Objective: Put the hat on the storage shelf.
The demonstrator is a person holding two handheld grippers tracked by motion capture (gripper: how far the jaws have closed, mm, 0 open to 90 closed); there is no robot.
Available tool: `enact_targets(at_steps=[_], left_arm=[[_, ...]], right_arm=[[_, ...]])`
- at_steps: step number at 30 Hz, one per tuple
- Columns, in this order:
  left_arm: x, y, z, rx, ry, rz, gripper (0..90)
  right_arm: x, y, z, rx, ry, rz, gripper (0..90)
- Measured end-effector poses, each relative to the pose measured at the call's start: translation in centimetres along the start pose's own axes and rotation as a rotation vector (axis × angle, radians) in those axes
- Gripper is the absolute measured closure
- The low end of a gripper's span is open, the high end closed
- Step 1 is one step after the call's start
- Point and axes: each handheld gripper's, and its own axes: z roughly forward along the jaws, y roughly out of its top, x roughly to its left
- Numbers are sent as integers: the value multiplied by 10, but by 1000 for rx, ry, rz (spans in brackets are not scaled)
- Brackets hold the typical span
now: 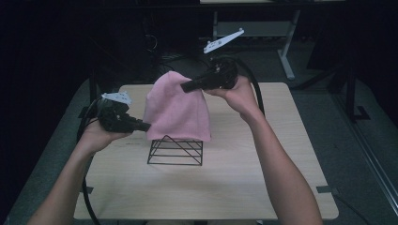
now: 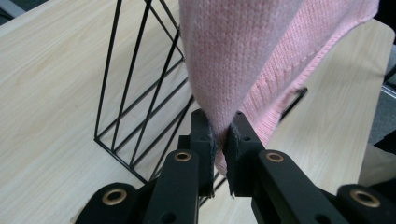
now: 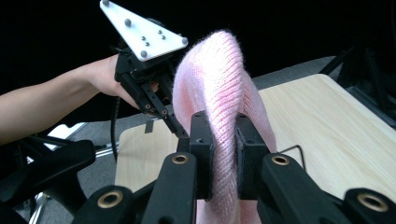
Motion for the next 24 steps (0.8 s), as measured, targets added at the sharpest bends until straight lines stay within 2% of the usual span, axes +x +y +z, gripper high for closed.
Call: enact_targets(at_steps=[9,13,20,24], left_arm=[[0,-16,-1,9,23,4,829],[-1,-21,2,16,28,1,829],[-3,-28,10,57,41,23,829],[-3,-33,14,61,44,8,828]], right_arm=[[9,-5,16,19,37,-20,791],[10,-10,20,34,44,-20,785],[6,-22,27,55,66,-10,773],[5,-28,32,72,74,-2,770]])
